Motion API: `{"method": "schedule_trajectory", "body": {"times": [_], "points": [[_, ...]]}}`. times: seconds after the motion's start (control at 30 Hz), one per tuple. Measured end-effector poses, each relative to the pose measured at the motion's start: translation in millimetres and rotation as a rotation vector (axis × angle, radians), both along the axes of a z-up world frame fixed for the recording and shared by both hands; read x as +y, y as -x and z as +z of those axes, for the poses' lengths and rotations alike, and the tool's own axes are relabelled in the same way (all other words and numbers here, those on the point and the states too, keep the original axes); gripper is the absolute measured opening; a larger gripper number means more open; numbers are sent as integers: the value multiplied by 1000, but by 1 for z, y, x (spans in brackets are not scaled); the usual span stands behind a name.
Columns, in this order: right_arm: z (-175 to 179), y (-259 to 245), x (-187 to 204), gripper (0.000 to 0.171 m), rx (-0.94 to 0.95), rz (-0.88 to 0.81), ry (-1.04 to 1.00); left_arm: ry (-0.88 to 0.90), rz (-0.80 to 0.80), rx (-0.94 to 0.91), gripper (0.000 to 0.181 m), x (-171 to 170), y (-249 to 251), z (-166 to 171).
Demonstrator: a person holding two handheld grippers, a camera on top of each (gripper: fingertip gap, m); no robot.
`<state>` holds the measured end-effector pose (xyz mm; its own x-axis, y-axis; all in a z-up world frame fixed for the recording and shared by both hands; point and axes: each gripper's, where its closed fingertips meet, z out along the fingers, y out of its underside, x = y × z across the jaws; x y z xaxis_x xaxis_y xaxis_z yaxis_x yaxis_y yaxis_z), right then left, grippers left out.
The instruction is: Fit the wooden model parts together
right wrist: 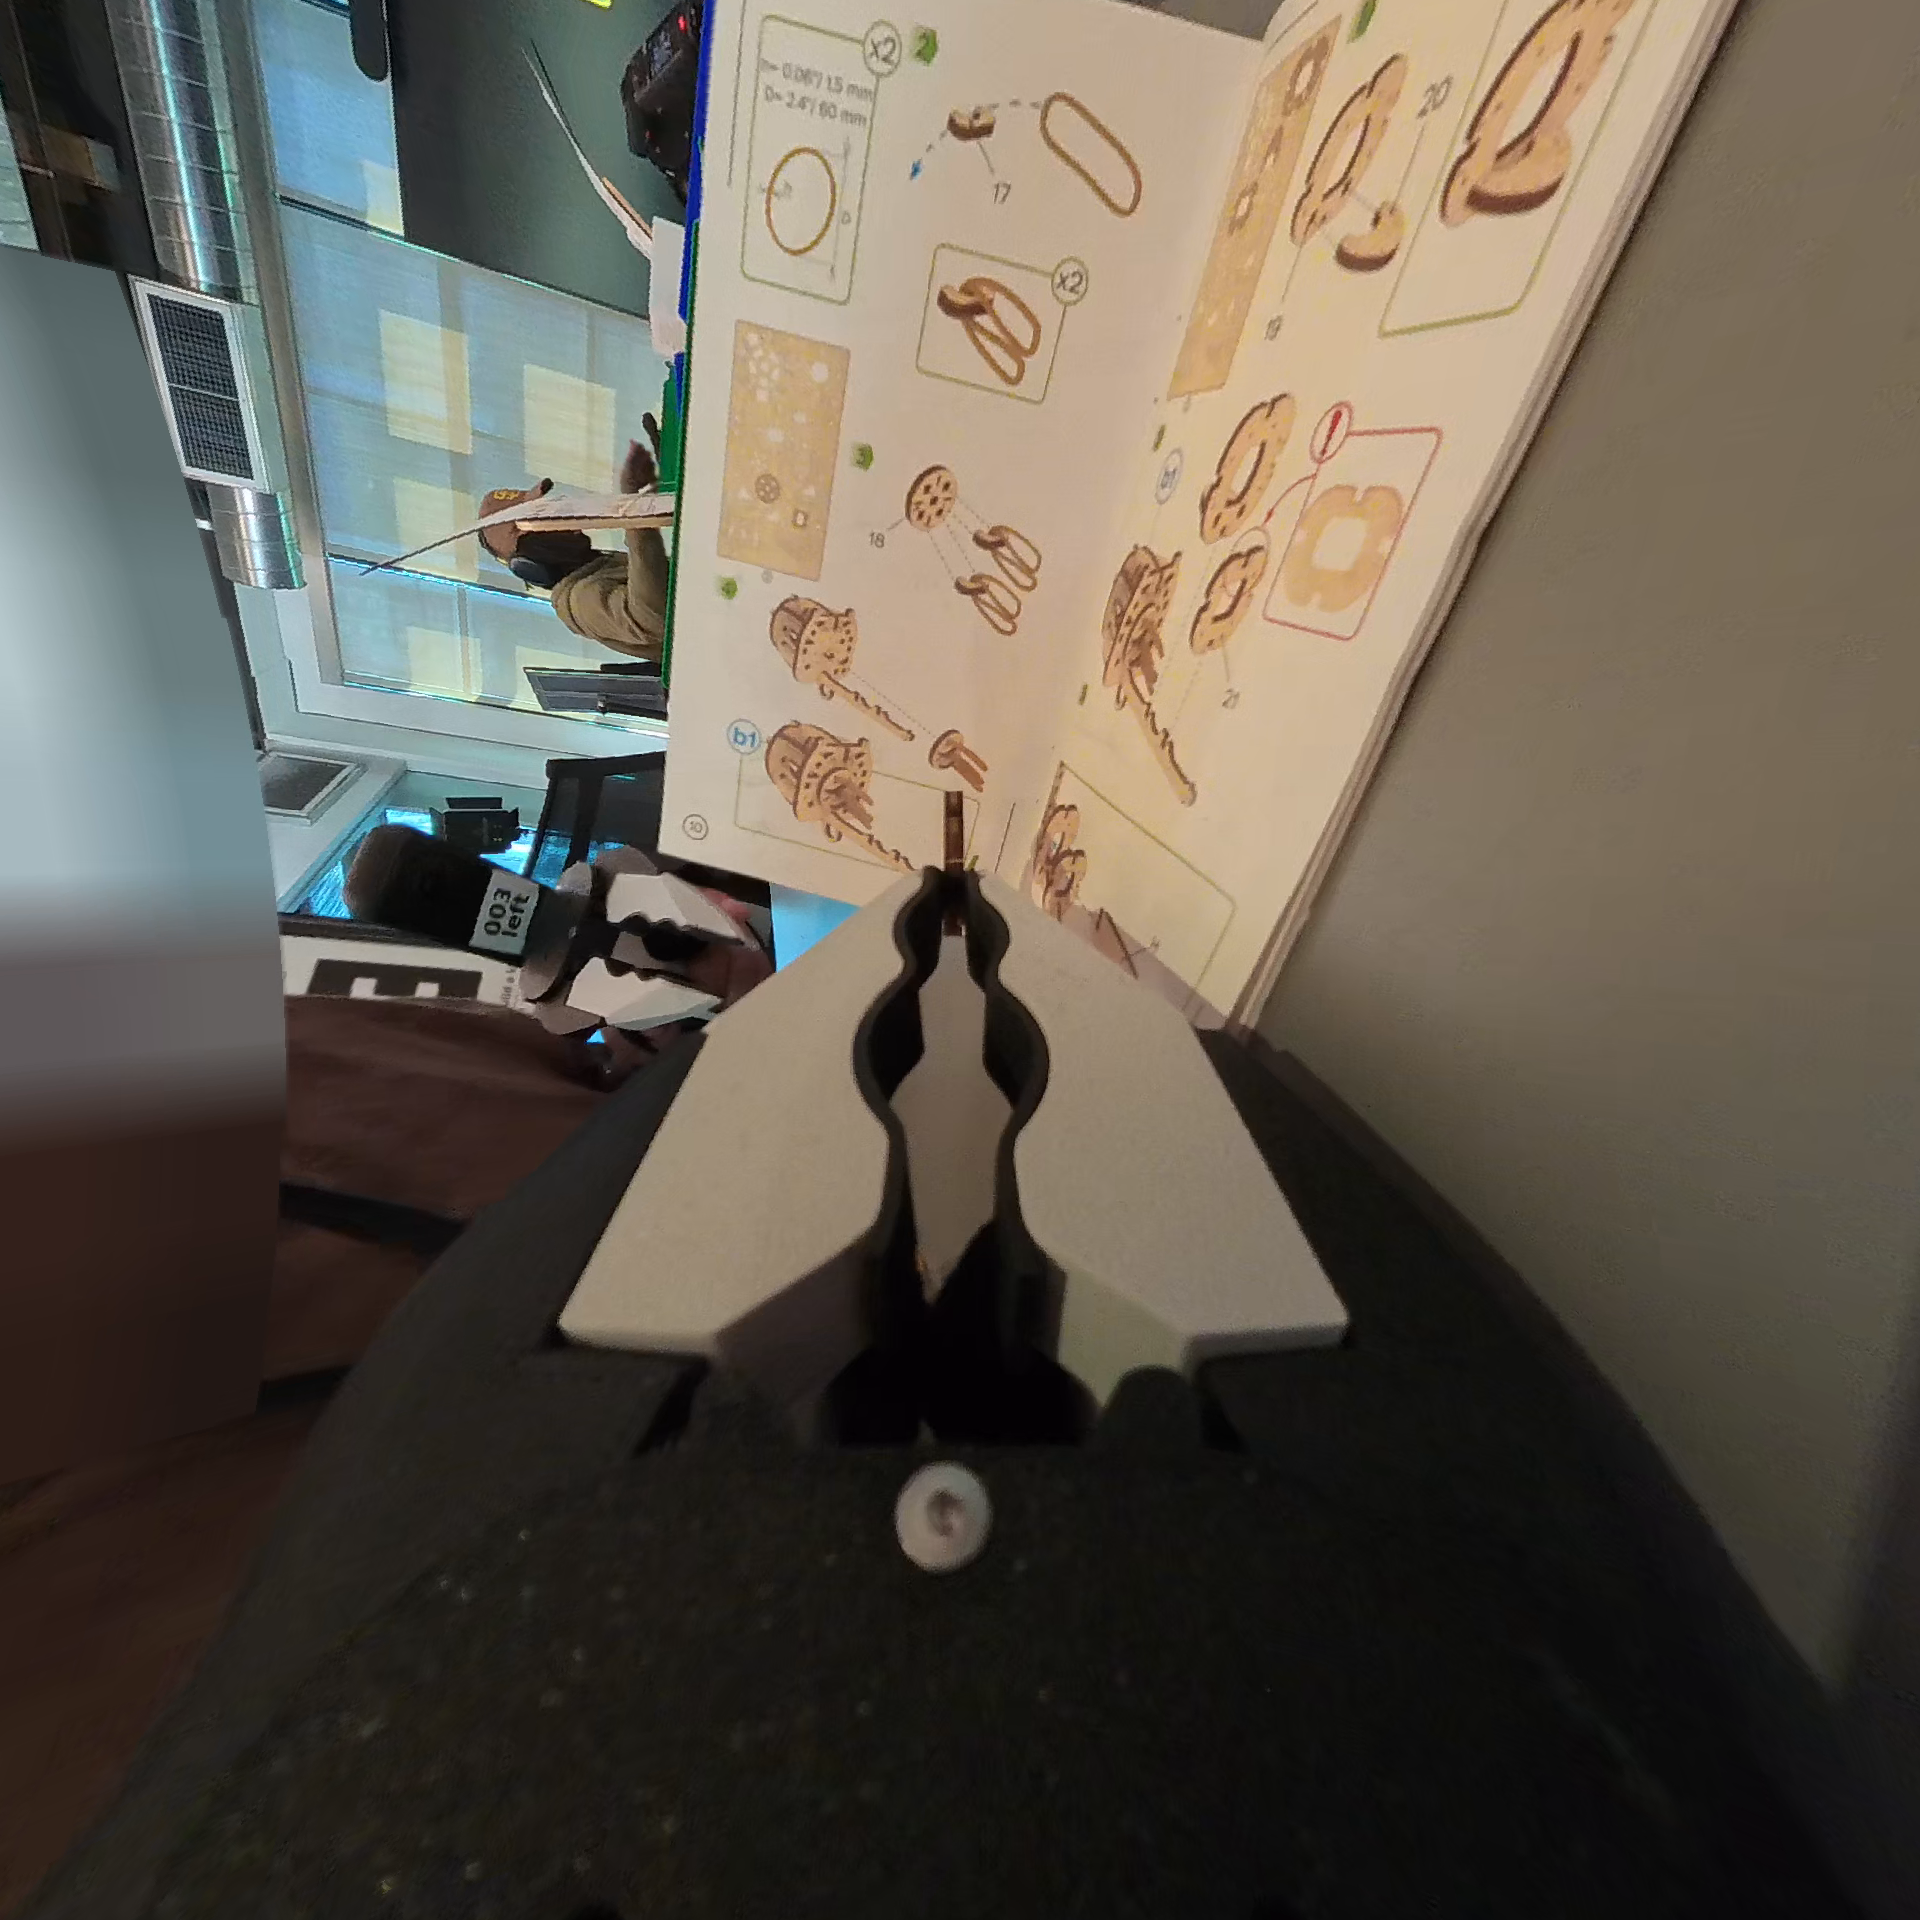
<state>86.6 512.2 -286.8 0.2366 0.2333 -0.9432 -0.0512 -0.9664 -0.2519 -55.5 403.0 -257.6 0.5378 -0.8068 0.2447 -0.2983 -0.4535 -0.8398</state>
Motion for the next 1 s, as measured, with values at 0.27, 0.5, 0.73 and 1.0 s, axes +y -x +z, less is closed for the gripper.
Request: {"method": "schedule_trajectory", "body": {"times": [0.27, 0.5, 0.73, 1.0], "points": [[12, 1, 3, 3, 25, -3, -97, -172, -33, 97, 15, -14, -15, 12], [80, 15, -24, 2, 58, 16, -193, -350, 57, 151, 21, -14, -13, 35], [145, 84, -98, 2, 191, 59, -251, -501, 174, -11, 25, -20, -13, 90], [160, 117, -157, 2, 321, -70, -234, -660, 111, -85, 18, -57, -15, 118]]}}
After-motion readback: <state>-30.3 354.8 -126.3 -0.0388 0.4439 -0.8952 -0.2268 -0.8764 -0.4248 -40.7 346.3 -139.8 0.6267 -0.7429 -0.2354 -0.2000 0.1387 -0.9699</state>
